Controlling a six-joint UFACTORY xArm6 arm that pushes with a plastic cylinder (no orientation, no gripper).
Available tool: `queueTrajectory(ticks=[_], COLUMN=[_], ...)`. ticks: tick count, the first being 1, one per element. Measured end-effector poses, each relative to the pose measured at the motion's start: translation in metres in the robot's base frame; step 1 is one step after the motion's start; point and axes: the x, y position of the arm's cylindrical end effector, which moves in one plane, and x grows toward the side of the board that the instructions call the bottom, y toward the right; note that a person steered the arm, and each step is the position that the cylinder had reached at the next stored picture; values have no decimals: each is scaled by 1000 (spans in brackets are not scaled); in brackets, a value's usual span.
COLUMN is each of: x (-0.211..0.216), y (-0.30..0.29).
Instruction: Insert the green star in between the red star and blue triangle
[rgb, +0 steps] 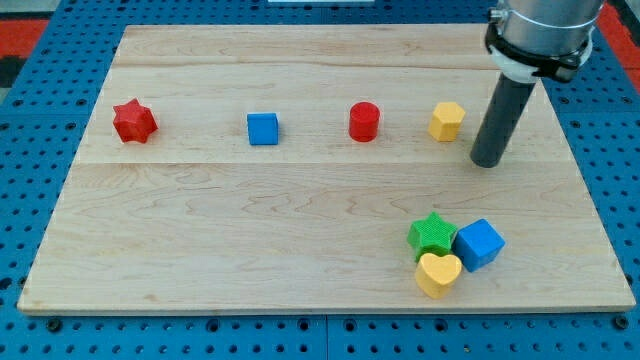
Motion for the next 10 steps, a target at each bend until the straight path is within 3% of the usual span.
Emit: queueTrajectory(ticks=[2, 4, 5, 7, 10], x=[-20, 70, 112, 126, 52], y=[20, 85, 59, -51, -208])
